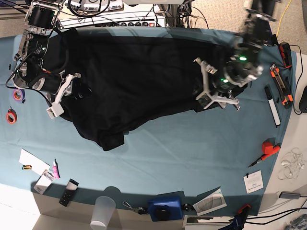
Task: Layout the t-shirt on the table in an organized manner, then fold the t-shirt properly
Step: 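Lower both grippers onto the shirt's collar edge and grasp it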
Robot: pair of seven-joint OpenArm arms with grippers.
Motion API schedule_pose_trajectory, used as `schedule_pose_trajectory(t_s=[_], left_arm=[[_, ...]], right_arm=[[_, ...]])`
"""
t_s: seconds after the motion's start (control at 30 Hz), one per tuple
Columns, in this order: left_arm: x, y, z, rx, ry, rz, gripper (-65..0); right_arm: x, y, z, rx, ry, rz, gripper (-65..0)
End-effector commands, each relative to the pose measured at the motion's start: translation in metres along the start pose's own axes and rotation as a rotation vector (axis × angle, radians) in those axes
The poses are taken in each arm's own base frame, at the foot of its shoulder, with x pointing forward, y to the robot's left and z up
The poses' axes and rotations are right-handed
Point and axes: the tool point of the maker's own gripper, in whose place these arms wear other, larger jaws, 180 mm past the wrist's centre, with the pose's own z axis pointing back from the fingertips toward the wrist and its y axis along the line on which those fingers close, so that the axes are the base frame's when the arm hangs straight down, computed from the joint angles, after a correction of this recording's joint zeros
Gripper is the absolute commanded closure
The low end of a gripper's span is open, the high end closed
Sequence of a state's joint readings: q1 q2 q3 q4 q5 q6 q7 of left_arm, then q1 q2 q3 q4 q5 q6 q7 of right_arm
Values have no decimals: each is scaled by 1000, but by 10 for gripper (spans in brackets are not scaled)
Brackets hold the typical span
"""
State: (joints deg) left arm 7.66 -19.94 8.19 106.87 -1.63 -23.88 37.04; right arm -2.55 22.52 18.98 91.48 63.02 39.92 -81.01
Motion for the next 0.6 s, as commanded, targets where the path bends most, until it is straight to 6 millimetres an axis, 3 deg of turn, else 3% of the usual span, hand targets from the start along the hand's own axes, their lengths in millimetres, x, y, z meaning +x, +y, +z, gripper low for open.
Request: schedule_pose_trajectory(t_s=[0.0, 0.23, 0.4, 0.57], left_arm=[[11, 12, 2, 50, -29, -17, -301], [7, 14, 0, 82, 4, -65, -295], [6, 15, 0, 86, 4, -61, -173], [-3, 14, -4, 78, 28, -52, -159]], right_arm=[[16, 0, 7, -1, -46, 25, -134], [16, 0, 7, 0, -46, 24, -134], [16, 0, 7, 0, -46, 24, -134], [16, 0, 7, 0, -46, 24, -134]])
